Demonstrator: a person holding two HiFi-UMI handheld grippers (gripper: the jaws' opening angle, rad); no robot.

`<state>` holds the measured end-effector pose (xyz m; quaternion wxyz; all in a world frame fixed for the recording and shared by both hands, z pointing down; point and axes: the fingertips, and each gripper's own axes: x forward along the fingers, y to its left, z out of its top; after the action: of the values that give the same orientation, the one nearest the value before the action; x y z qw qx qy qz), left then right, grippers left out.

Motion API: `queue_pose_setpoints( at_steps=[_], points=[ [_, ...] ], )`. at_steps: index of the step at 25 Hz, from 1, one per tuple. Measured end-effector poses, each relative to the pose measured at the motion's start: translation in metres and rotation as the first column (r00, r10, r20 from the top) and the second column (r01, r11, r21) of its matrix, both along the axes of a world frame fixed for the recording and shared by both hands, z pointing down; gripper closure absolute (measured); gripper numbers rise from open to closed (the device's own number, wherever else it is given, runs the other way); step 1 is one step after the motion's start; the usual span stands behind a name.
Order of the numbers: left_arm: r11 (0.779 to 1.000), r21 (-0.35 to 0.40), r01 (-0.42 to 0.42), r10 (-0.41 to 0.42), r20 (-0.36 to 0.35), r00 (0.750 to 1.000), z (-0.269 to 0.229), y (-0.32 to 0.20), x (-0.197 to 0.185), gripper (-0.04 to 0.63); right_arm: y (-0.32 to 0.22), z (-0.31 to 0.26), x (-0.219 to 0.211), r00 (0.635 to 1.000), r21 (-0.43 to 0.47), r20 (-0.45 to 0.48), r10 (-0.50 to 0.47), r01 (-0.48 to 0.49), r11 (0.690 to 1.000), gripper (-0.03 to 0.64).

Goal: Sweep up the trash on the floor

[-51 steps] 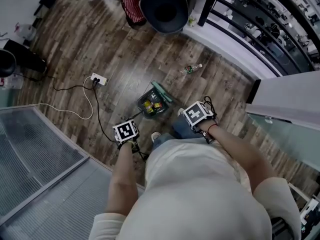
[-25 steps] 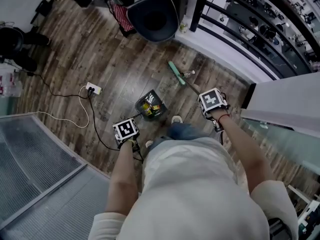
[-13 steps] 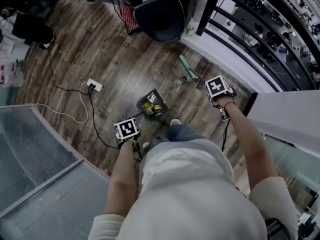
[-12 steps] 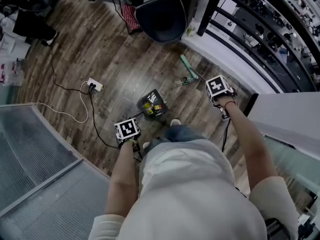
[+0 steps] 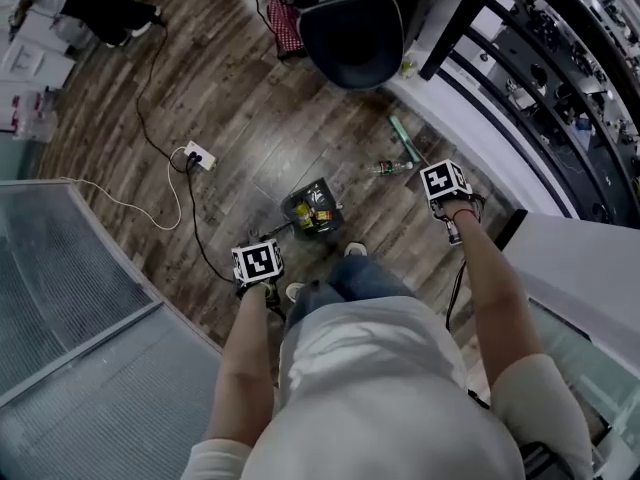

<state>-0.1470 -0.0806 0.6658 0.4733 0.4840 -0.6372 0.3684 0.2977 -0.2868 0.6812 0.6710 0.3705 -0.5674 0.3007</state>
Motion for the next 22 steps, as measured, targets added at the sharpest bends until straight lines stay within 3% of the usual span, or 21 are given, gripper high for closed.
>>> queue_pose_setpoints(
  at_steps=[5, 12, 16, 22],
  points=[
    [1.000, 0.006, -0.001, 0.001, 0.002, 1.000, 0.001, -0.003, 0.001, 0.502, -0.003, 0.012, 0.001, 0.986, -0.008, -0.085, -0.144, 0.144, 0.990, 0.518],
    [1.000, 0.015, 0.004, -0.004, 0.003, 1.000, 0.004, 0.002, 0.003, 0.502, 0.017, 0.021, -0.014, 0.965, -0.053, -0.080, -0.249, 0.245, 0.968, 0.518],
    [1.000, 0.011, 0.007, -0.007, 0.003, 1.000, 0.002, 0.005, 0.000, 0.502, 0.033, 0.022, -0.021, 0.964, -0.065, -0.079, -0.255, 0.250, 0.966, 0.518],
    [1.000, 0.016, 0.001, -0.001, 0.011, 1.000, 0.000, 0.004, -0.002, 0.502, 0.056, 0.024, -0.030, 0.981, -0.081, -0.046, -0.187, 0.183, 0.980, 0.518]
  ],
)
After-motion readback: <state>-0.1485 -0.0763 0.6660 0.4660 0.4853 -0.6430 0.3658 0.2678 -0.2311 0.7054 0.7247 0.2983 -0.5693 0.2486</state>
